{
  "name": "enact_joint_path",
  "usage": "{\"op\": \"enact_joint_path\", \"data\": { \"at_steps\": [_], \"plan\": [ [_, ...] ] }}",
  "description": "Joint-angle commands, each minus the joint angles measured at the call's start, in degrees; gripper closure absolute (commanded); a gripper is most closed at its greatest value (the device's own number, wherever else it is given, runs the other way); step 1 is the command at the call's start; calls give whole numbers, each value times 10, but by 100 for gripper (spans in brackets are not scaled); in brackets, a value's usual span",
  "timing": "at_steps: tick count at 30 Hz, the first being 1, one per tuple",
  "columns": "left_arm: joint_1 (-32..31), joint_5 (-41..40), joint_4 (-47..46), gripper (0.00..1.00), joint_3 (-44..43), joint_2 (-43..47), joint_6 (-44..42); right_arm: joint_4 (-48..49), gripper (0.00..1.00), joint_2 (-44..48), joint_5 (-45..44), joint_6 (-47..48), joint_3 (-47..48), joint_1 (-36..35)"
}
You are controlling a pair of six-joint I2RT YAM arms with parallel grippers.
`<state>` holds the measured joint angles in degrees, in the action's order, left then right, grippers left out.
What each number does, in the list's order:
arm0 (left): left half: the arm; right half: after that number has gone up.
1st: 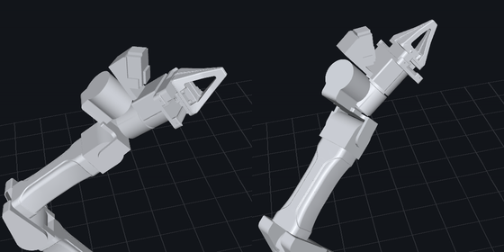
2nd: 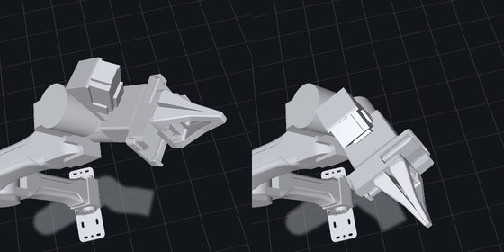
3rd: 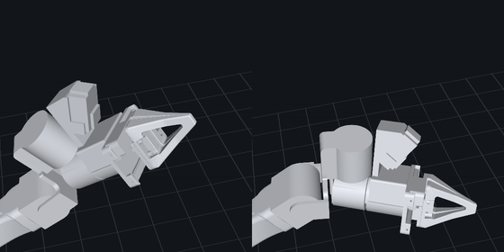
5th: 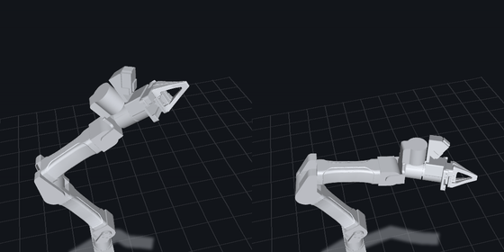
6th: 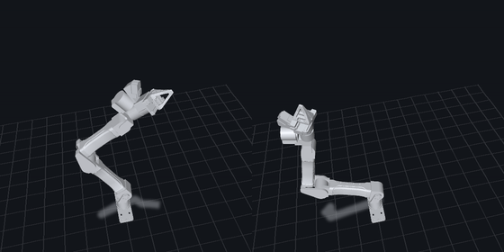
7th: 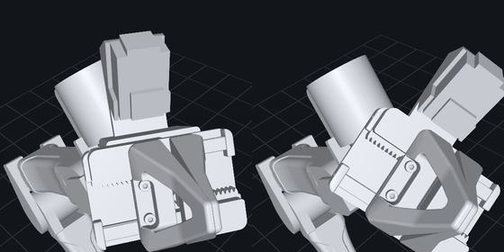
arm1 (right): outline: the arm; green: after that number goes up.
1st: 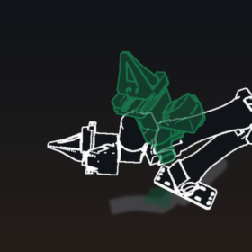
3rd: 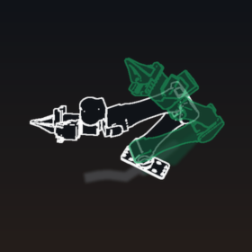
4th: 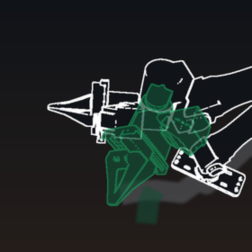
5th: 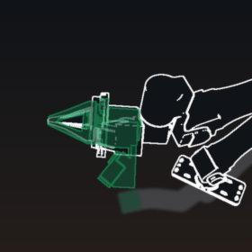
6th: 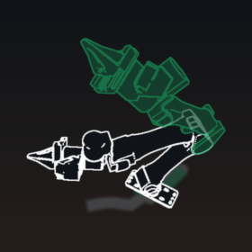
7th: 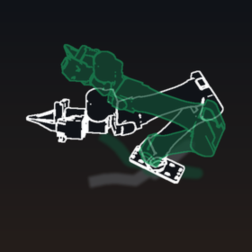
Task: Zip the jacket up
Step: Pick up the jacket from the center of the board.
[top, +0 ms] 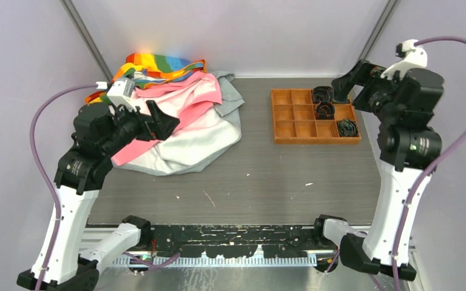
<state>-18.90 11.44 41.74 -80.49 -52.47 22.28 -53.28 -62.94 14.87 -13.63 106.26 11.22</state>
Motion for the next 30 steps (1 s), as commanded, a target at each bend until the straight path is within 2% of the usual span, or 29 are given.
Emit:
{"op": "enact_joint_path", "data": {
  "at_steps": [1,6,12,14,16,19,22,26,30],
  "plan": [
    [49,44,-8,1,41,46,44,13,0,-3,-42,-1,-48,-19],
    [91,68,-8,1,82,76,72,14,0,-11,-23,35,-106,-35],
    [118,94,-40,2,120,74,126,-52,0,-19,137,218,-144,-57],
    [114,89,-45,2,124,59,128,-80,0,-24,176,279,-156,-68],
    [71,32,-21,2,108,32,106,-89,0,-32,198,311,-166,-76],
    [-30,-123,12,1,61,-43,26,-99,0,-52,225,339,-172,-83],
    [-76,-201,29,0,-3,-146,-81,-107,0,-71,265,357,-181,-87],
    [-69,-263,20,0,-99,-282,-237,-63,0,-78,298,341,-216,-89],
    [-24,-241,-15,0,-182,-386,-346,2,0,-81,321,298,-251,-91]
  ]
}}
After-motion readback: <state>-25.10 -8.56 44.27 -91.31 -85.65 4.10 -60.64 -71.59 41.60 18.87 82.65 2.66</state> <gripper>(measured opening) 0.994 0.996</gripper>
